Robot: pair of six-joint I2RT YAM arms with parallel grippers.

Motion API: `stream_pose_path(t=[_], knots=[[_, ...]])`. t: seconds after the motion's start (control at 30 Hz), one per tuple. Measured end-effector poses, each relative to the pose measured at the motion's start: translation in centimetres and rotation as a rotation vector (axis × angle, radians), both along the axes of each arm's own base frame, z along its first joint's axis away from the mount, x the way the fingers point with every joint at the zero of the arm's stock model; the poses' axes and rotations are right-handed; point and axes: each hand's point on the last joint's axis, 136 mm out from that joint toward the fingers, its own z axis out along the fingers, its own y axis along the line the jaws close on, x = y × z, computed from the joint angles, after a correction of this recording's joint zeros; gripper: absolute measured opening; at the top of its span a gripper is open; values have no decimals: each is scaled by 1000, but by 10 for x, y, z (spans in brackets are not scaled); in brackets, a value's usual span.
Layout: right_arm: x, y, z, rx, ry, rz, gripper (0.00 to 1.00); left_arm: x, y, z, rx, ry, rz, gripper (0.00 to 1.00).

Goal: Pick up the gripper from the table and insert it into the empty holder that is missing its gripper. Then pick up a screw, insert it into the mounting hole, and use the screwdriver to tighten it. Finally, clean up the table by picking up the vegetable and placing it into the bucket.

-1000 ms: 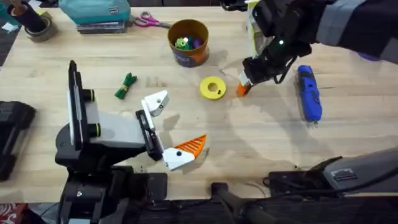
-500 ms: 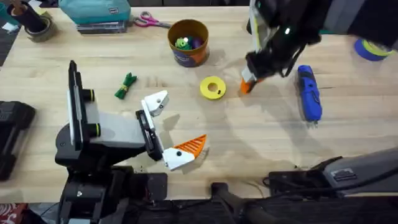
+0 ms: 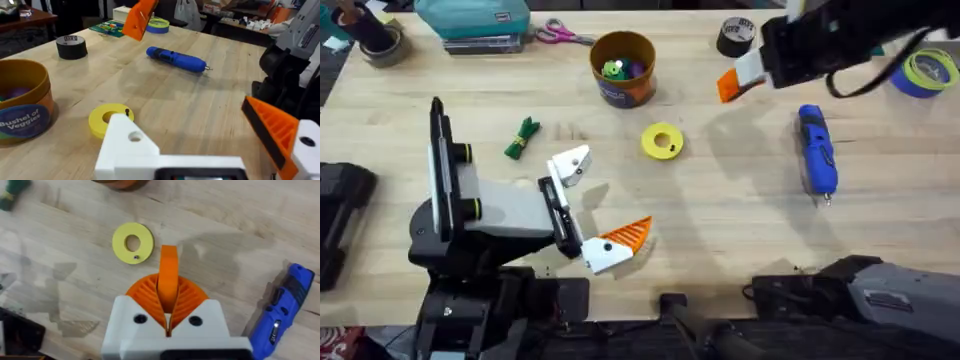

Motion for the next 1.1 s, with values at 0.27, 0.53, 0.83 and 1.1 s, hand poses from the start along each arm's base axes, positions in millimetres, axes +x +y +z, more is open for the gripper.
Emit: stream_pose_path(t=[0.27, 0.53, 0.83, 1.1], knots=[[16, 13, 39, 294, -181, 29, 9, 0, 0, 0, 0, 0, 0, 986], [2, 58, 24, 648, -163, 213, 9, 0, 0, 0, 0, 0, 0, 985], [-17, 90, 44, 1008, -215, 429, 9, 0, 0, 0, 0, 0, 0, 986], [-38, 90, 52, 1208, -157, 544, 9, 0, 0, 0, 0, 0, 0, 985]])
